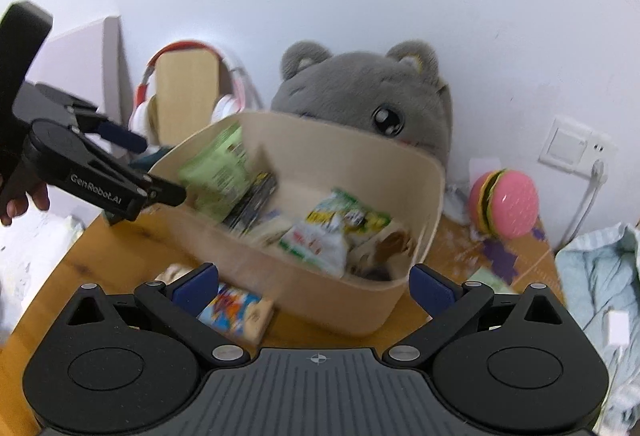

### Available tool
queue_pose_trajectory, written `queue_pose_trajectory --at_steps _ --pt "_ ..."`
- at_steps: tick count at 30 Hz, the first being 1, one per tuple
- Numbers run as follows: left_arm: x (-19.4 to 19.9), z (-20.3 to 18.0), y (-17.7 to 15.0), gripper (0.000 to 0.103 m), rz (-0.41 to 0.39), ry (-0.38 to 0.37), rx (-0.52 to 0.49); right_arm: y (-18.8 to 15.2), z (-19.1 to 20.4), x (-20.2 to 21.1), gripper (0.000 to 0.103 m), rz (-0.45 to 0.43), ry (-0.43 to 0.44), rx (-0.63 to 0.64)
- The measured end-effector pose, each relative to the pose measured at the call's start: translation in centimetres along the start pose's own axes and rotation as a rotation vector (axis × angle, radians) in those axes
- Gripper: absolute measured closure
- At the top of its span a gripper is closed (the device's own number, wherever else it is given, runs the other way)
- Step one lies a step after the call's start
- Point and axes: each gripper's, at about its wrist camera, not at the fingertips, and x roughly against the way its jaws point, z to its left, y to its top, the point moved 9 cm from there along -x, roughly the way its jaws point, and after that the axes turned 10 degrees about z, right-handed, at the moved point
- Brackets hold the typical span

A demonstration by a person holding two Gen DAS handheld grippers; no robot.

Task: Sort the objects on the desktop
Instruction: 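Grasp the red-white plush clip with the right tool while the left tool grasps the brown Hello Kitty bow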

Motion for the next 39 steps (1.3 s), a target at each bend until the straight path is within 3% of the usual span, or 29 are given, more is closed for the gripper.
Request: queue_pose_trajectory --at_steps 6,17,27,33,39 --pt "-0.3 -1.7 -4.5 0.020 0.064 -0.048 -0.044 -4.2 3.4 -0.5 0.000 0.058 0.041 0.005" --pt "-2.0 -4.2 -10.7 0.020 0.166 -0.104 -0.034 -9.4 8.2 -2.2 0.000 0.151 0.089 -0.020" --pt "-4.4 -5.0 -12.7 0.020 0.223 -0.158 0.039 -11.6 9.2 -5.4 0.000 0.222 0.099 -0.080" --pt "-6.5 -5.2 -12.9 0.020 0.256 -0.125 0.066 -12.3 8.9 -7.1 0.000 0.255 0.123 -0.153" --pt "-7.5 -5.1 -13.0 0.020 0.265 -0.114 0.087 -12.4 9.0 -8.0 0.001 0.258 0.115 -0.137"
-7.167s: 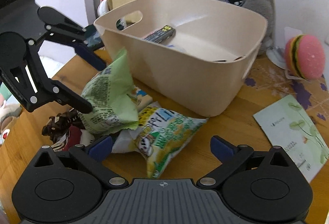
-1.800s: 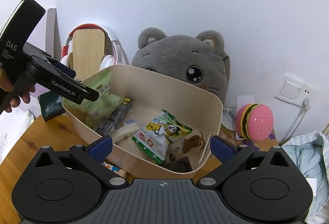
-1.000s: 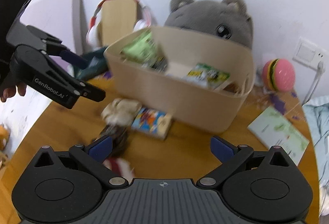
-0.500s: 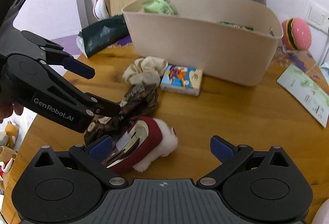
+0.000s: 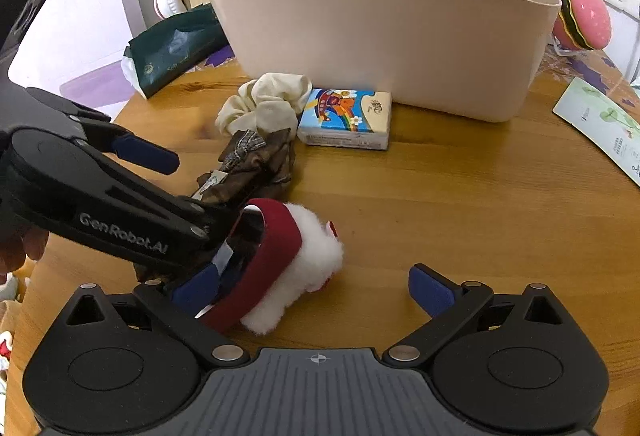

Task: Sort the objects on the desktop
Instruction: 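Grasp the red-white plush clip with the right tool while the left tool grasps the brown Hello Kitty bow, then lift both items up over the beige basket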

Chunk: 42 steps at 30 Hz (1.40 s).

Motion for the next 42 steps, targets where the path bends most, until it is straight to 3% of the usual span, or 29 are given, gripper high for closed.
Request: queue_pose_trajectory --at_steps 3,5,8,10,12,14,18,23,29,37,42 --pt "-0.2 0.4 0.0 0.020 0.004 0.009 0.023 0.4 0.2 0.0 0.004 -0.012 -0.011 0.018" --pt "-0.3 0.6 0.0 0.020 0.007 -0.004 0.037 0.6 0.6 -0.1 0.016 -0.011 0.020 0.032" --pt "-0.5 0.8 0.0 0.023 0.017 -0.032 0.058 1.0 1.3 -0.2 0.023 -0.013 0.047 0.057" --pt "-0.6 0.8 0.0 0.031 0.020 -0.060 0.070 1.2 1.7 -0.4 0.027 -0.013 0.064 0.068" --pt "-0.6 0.9 0.1 0.036 0.015 -0.068 0.075 1.4 2.1 -0.7 0.038 -0.008 0.094 0.070" --pt "-0.4 0.7 0.3 0.042 0.017 -0.085 0.066 1.5 2.5 -0.8 0.056 -0.003 0.126 0.069" --pt "-0.2 0.1 0.2 0.070 0.031 -0.152 0.046 1.3 2.8 -0.7 0.061 0.006 0.140 0.072" --pt "0.0 0.0 -0.1 0.072 0.022 -0.130 0.037 1.1 2.2 0.0 0.074 0.030 0.126 0.084" --pt "1.1 -0.3 -0.4 0.072 0.012 -0.137 0.008 0.3 0.2 0.9 0.074 0.050 0.101 0.085" --pt "2.9 -0.7 -0.9 0.072 -0.012 -0.153 -0.014 -0.1 -3.3 2.7 0.074 0.037 0.151 -0.075" --pt "4.1 -0.9 -1.0 0.072 -0.027 -0.131 -0.019 0.5 -4.6 4.8 0.074 -0.003 0.161 -0.096"
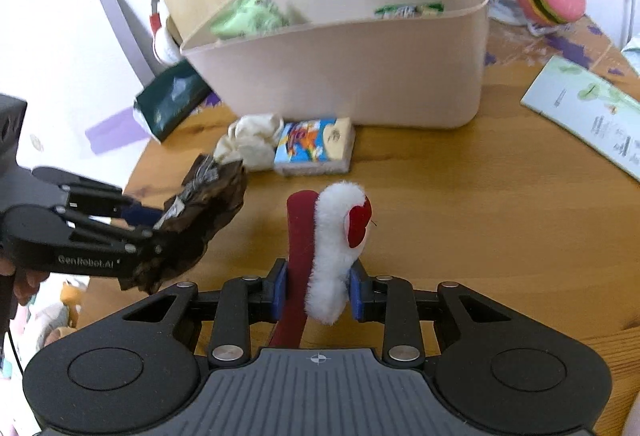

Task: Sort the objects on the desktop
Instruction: 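Lift both items up over the beige basket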

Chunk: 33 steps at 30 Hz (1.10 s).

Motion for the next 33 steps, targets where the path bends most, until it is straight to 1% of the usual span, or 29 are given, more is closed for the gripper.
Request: queue_pose_trajectory --at_steps 7,15,19,22,28,33 --pt "2.0 -0.3 0.2 0.072 -0.035 0.022 -0.018 1.1 -0.7 3.1 0.074 -0.052 0.007 -0.005" --pt "5.5 -0.5 1.0 0.072 -0.091 0.041 -0.040 2.2 -1.0 6.5 0.074 -0.101 0.001 0.024" --pt "7.3 -0.5 1.8 0.072 -0.124 0.043 -0.031 3.0 -1.4 8.2 0.074 -0.137 0.022 -0.006" --pt "8.6 -0.5 2.8 0.072 -0.153 0.057 -0.039 3.7 -1.7 9.3 0.074 -0.168 0.042 -0.039" --pt "11.0 0.0 5.4 0.072 -0.211 0.093 -0.048 5.4 -2.8 11.4 0.074 -0.230 0.056 -0.080" --pt "12.5 0.7 8.0 0.072 -0.255 0.121 -0.044 7.1 -4.0 12.7 0.074 -0.275 0.049 -0.092"
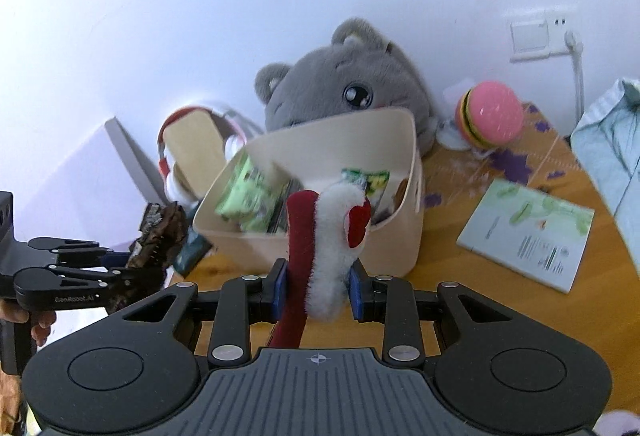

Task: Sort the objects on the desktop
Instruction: 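Lift both items up over the beige basket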

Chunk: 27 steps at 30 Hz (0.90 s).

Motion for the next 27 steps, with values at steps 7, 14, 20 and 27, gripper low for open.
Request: queue_pose_trajectory --at_steps 7,14,20,27 --pt "0.5 0.4 4.1 0.072 -0.055 0.018 0.024 3.3 -1.5 0.4 0.074 -0.047 0.003 -0.023" --pt "-0.2 -0.1 7.2 0.072 -0.078 0.035 0.016 6.1 -1.8 0.3 0.074 -0.085 0.008 -0.015" --pt "-1.2 -0.2 9.7 0.072 -0.101 0.037 0.042 8.0 -2.2 -0.6 0.074 -0.099 0.007 -0.022" --pt "-4.0 -0.5 11.6 0.072 -0.078 0.061 0.058 10.0 -2.0 -3.1 0.074 -0.095 0.004 -0.010"
